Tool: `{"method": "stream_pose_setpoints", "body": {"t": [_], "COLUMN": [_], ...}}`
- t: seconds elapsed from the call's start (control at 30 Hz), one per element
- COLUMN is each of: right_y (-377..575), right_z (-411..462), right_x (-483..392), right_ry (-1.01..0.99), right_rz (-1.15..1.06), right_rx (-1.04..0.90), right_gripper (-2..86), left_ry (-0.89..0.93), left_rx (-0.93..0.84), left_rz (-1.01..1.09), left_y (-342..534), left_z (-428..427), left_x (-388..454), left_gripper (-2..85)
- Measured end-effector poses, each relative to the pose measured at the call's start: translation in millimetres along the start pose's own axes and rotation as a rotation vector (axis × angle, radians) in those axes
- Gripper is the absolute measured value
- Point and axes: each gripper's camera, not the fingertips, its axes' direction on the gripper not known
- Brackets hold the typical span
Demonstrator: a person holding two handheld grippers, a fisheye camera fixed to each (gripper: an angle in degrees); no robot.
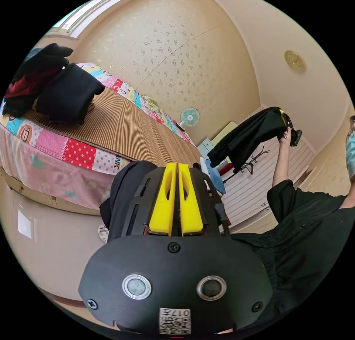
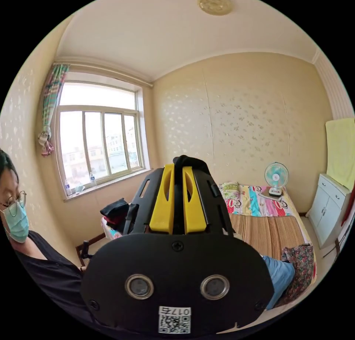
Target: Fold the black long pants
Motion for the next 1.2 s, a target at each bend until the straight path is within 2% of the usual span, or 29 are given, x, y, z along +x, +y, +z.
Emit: {"method": "stream_pose_setpoints", "body": {"t": [0.13, 0.3, 0.43, 0.53, 0.6, 0.67, 0.77, 0.97, 1.07, 1.2], "right_y": [19.3, 139.0, 234.1, 288.7, 308.9, 310.9, 284.5, 206.8, 192.7, 181.3], "right_z": [-5.5, 16.1, 38.8, 60.5, 82.7, 100.1, 143.6, 202.5, 272.7, 297.3], "right_x": [-2.5, -3.2, -7.6, -31.3, -71.4, -91.0, -87.3, -100.1, -111.6, -151.6], "right_ry": [-0.13, -0.324, -0.327, -0.43, -0.648, -0.689, -0.637, -0.593, -0.57, -0.597], "right_rz": [0.098, 0.147, 0.211, 0.087, -0.137, -0.269, -0.279, -0.49, -0.352, -0.503], "right_rx": [-0.05, -0.216, -0.403, -0.646, -0.885, -1.021, -1.175, -1.167, -1.398, -1.439], "right_gripper": [1.8, 2.0, 2.5, 3.6, 4.9, 5.6, 6.2, 7.2, 7.2, 7.1], "left_ry": [0.101, 0.122, 0.096, 0.062, 0.06, 0.069, 0.084, 0.1, 0.08, 0.045], "left_rx": [0.019, 0.09, 0.108, 0.086, 0.061, 0.037, 0.004, -0.029, -0.015, 0.046], "left_rz": [-0.026, -0.191, -0.239, -0.258, -0.273, -0.284, -0.291, -0.31, -0.332, -0.385], "left_y": [-8.1, -15.2, -20.5, -27.0, -33.0, -37.8, -43.3, -48.7, -54.1, -56.9], "left_z": [-8.5, -30.3, -42.9, -44.3, -38.2, -29.8, -15.0, -3.0, -11.8, -34.8], "left_x": [-9.1, -40.1, -58.3, -68.5, -75.6, -80.2, -84.6, -95.3, -107.6, -130.9], "left_gripper": [3.3, 12.4, 12.7, 12.5, 12.5, 12.5, 12.5, 12.5, 12.5, 12.4]}}
